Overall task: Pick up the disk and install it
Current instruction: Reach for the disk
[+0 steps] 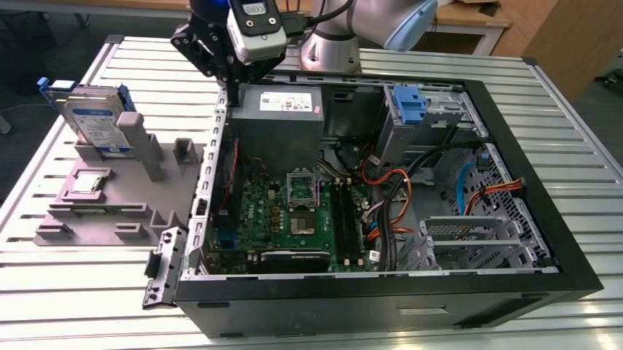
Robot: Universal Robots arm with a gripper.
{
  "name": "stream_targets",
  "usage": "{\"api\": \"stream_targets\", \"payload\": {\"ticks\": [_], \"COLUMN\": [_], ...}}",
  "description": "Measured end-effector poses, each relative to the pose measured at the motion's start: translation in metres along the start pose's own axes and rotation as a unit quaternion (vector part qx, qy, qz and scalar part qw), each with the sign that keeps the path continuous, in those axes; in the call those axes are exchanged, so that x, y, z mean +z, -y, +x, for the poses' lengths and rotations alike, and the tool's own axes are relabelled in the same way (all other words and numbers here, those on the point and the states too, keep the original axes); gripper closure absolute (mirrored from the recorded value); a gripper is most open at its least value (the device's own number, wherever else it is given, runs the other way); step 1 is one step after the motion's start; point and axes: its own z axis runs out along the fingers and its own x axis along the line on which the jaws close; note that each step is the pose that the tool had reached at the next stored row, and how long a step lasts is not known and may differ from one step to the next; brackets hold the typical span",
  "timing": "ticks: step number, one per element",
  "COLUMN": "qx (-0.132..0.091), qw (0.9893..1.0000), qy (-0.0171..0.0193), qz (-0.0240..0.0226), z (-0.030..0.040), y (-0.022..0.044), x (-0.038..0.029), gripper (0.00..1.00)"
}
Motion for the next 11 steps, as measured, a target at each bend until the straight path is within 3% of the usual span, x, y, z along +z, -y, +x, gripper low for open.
{"api": "stream_targets", "payload": {"ticks": [11], "qx": [0.000], "qw": [1.0000], "qy": [-0.0009], "qz": [0.0001], "z": [0.0019], "y": [0.0002], "x": [0.0010], "gripper": [0.90]}}
